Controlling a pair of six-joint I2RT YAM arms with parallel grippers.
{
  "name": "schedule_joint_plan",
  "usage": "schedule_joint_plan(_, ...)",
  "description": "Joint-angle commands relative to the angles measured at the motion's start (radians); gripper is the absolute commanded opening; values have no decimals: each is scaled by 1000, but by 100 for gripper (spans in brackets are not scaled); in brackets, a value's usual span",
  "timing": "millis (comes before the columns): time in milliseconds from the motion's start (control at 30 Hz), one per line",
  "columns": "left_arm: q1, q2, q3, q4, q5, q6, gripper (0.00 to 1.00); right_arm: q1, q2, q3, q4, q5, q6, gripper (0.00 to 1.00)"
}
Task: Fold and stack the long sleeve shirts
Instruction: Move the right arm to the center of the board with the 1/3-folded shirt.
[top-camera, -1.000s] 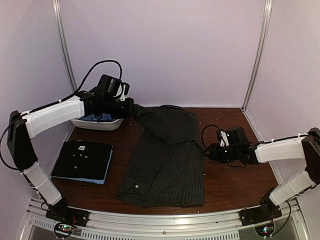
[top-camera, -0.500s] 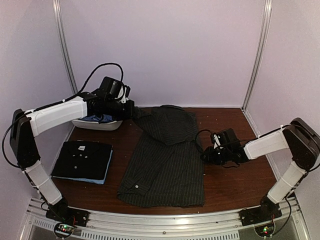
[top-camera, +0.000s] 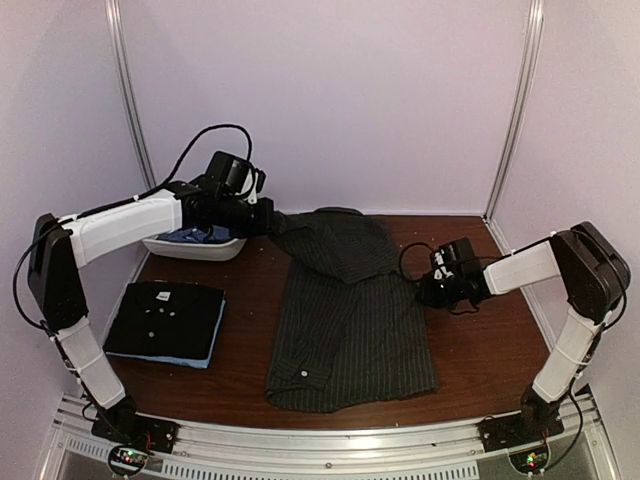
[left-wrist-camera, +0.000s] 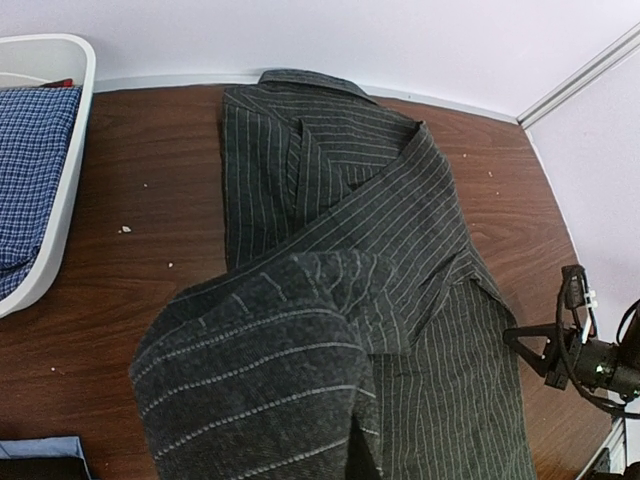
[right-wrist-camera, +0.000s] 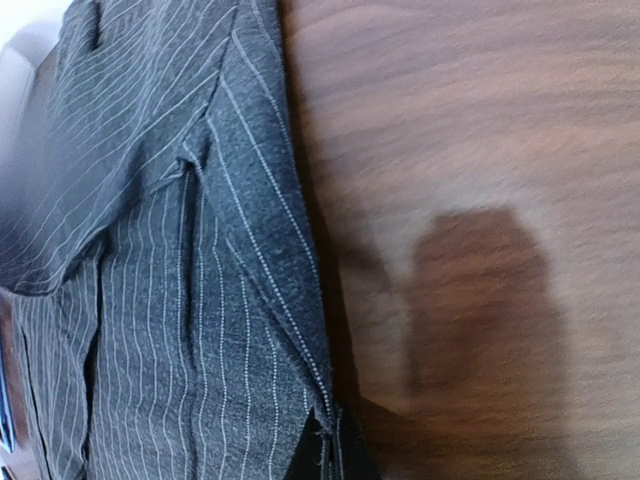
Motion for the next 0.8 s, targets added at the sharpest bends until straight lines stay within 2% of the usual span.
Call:
schedule_joint_plan(0,9,28,39,30,17,14,0,-23,11,62,-82,33,-63,0)
schedule_joint_plan(167,9,49,47,32,25,16,0,-24,-36,50,-127,26,-75,27)
schedule_joint_plan(300,10,52,52,35,36,21,0,-18,-129,-16,-158,4,-80,38)
schedule_joint_plan(567,10,55,48,57,73,23,0,56,-358,-201,-235,4,-27,40)
schedule_joint_plan(767,10,66,52,82,112,20,0,113,-521,-272,-330,18,36,40)
